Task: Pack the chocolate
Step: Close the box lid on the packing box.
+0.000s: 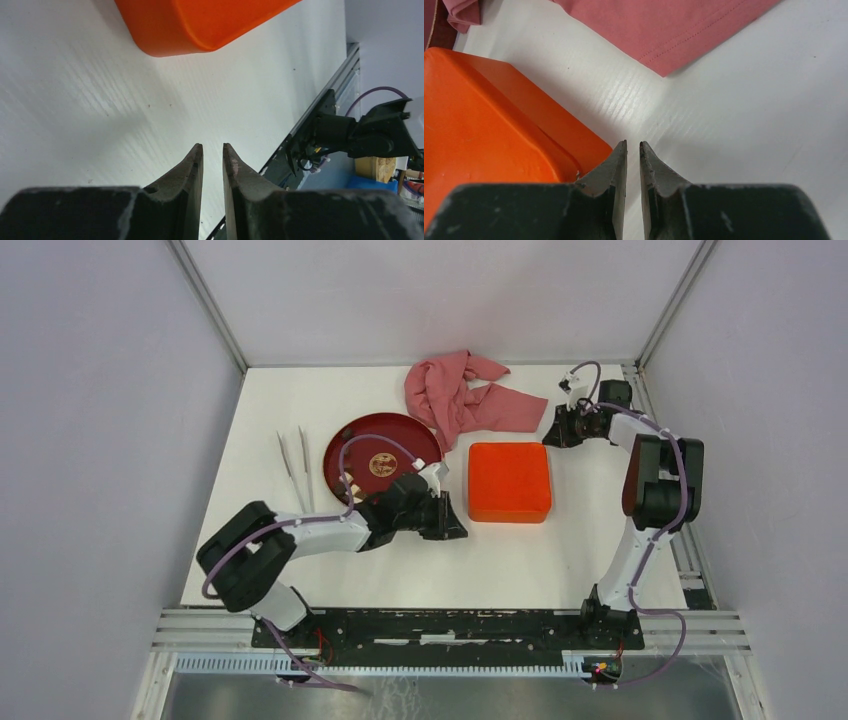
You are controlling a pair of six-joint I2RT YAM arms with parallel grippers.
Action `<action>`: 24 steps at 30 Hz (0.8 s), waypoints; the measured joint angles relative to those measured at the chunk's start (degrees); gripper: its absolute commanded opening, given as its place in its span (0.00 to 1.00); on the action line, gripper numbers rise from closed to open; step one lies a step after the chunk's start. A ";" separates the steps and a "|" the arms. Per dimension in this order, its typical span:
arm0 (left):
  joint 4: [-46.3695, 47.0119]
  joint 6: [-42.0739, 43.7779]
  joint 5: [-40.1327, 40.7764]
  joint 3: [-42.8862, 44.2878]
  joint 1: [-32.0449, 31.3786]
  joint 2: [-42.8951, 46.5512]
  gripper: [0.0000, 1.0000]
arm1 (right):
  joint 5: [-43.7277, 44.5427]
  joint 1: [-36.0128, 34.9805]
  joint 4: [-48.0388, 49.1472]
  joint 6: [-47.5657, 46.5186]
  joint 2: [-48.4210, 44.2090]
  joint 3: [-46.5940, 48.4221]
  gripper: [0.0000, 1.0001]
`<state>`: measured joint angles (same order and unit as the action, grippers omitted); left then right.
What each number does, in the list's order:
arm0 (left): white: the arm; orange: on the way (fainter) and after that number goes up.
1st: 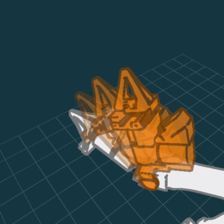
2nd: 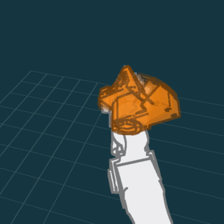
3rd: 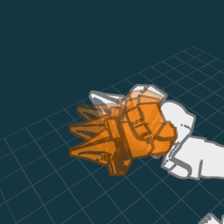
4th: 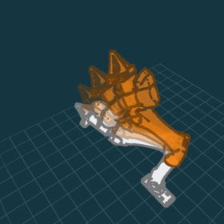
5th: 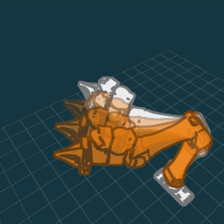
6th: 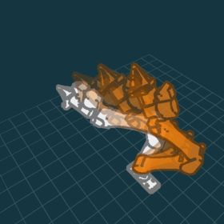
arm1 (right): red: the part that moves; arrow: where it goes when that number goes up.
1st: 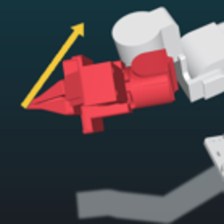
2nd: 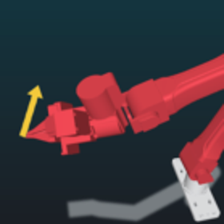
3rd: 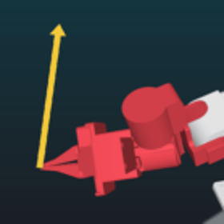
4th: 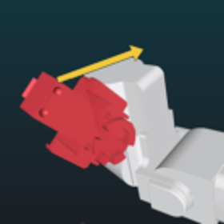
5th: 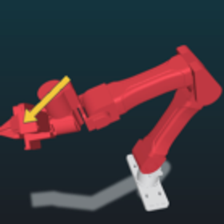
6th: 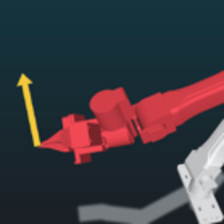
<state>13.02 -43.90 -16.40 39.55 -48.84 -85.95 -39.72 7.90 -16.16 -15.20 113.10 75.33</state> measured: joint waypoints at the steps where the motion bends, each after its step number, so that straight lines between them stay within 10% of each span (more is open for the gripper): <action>1: 0.85 -0.24 0.09 0.02 -0.13 -1.64 0.27 | -0.31 0.00 -0.66 0.00 1.03 0.81 0.21; 24: 8.37 -5.18 2.80 6.82 -1.75 -19.39 0.31 | -14.69 0.09 -13.84 -7.52 10.82 7.19 0.21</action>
<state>21.39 -49.08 -13.61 46.37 -50.59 -105.34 -54.41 7.99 -30.00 -22.72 123.92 82.52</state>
